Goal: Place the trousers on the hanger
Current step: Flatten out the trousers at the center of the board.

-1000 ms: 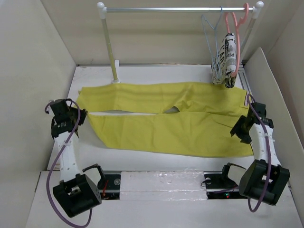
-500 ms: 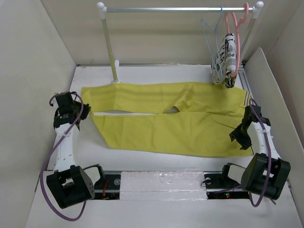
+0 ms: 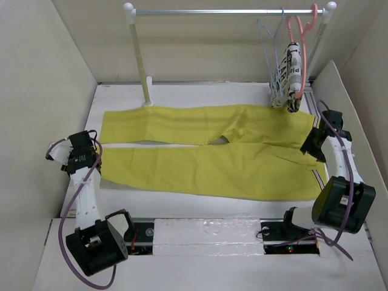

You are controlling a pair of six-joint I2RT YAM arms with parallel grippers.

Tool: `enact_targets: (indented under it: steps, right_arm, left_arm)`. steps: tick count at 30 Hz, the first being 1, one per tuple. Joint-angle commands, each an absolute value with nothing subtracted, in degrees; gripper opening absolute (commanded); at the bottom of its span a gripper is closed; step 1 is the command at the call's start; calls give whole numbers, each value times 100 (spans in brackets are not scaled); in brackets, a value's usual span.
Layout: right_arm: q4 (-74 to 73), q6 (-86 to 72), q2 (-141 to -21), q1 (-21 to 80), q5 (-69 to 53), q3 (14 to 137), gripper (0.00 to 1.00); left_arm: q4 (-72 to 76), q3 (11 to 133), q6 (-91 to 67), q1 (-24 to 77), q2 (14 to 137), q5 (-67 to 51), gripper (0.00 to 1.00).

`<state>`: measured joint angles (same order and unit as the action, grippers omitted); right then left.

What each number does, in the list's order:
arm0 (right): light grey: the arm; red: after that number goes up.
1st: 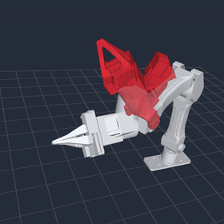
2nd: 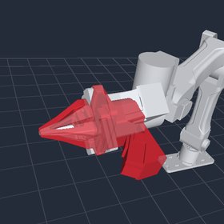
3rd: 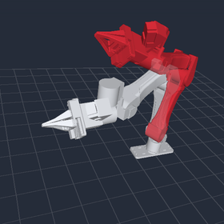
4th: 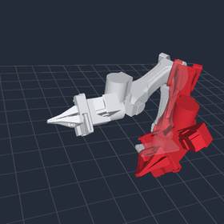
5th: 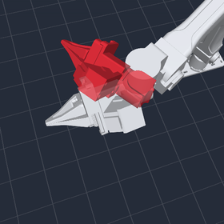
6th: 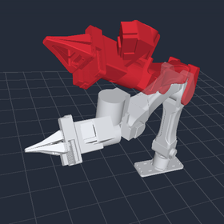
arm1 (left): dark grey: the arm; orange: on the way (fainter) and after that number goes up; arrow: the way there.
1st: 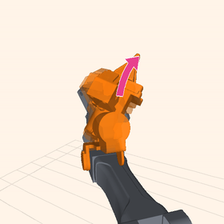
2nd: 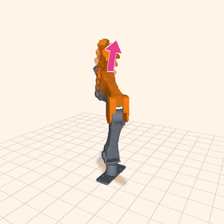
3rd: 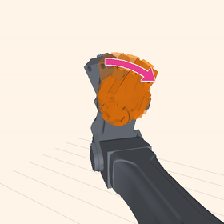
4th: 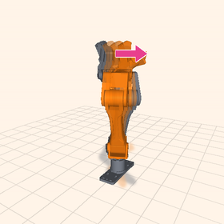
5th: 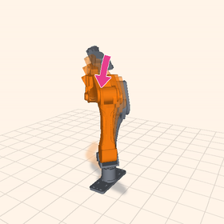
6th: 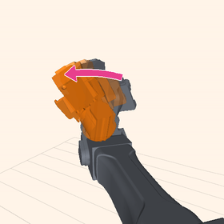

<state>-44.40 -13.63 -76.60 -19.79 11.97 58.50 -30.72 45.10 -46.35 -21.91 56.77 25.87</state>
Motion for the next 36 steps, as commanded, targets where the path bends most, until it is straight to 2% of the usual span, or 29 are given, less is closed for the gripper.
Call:
enact_targets:
  steps: [1, 2, 3, 7, 9, 11, 12, 15, 16, 18, 20, 21, 24, 29, 33, 36]
  right_arm:
    - [-4027, -914, -7726, -1592, 626, 5925, 59]
    - [-3930, -1027, -7665, -1591, 172, 5776, 59]
    - [-3798, -1089, -7577, -1539, 45, 5600, 59]
    - [-3516, -1257, -7199, -951, -553, 5081, 56]
    - [-3498, -1248, -6909, -599, -720, 4852, 44]
    - [-3446, -1239, -6594, -362, -834, 4546, 39]
    - [-3358, -1204, -6522, -308, -1192, 4431, 25]
    - [-3069, -1082, -6373, -176, -1694, 4185, 9]
    - [-2980, -1029, -6329, -89, -1862, 4140, 7]
    - [-3032, -862, -6215, 104, -1907, 4140, 7]
    - [-3024, -678, -6109, 237, -1925, 4131, 11]
    - [-3093, -625, -6082, 307, -1925, 4122, 19]
    - [-3112, -563, -6003, 536, -1995, 4035, 33]
    - [-2883, -913, -5863, 1114, -2136, 3701, 37]
    - [-2900, -1107, -5766, 1564, -1812, 3656, 37]
    - [-2935, -1134, -5722, 1757, -1723, 3639, 37]
  left_arm:
    - [-3610, 4788, -4535, -2197, 5476, 3191, 42]
    - [-3612, 5103, -4413, -2197, 5406, 2999, 54]
    - [-3525, 5228, -4316, -2197, 5214, 2823, 58]
    - [-3166, 5730, -4351, -1978, 5317, 2191, 59]
    - [-2387, 5485, -4175, -1978, 5788, 1198, 59]
    - [-2154, 5484, -4227, -1978, 6369, 609, 58]
    - [-1962, 5502, -4236, -1978, 7068, 580, 57]
    - [-1925, 5975, -4036, -1978, 8510, 589, 54]
    - [-2012, 6159, -3956, -1978, 8812, 693, 54]
    - [-1987, 6554, -3692, -1978, 9523, 668, 55]
    - [-1969, 6793, -3517, -1978, 9799, 764, 55]
    - [-1830, 6794, -3481, -1978, 9974, 799, 56]
    - [-1749, 6890, -3480, -1978, 10360, 826, 56]
    - [-1468, 6769, -3603, -1978, 10591, 387, 52]
    - [-1099, 6478, -3691, -1978, 10266, 378, 51]
    - [-1212, 6740, -3770, -1978, 10449, 492, 51]
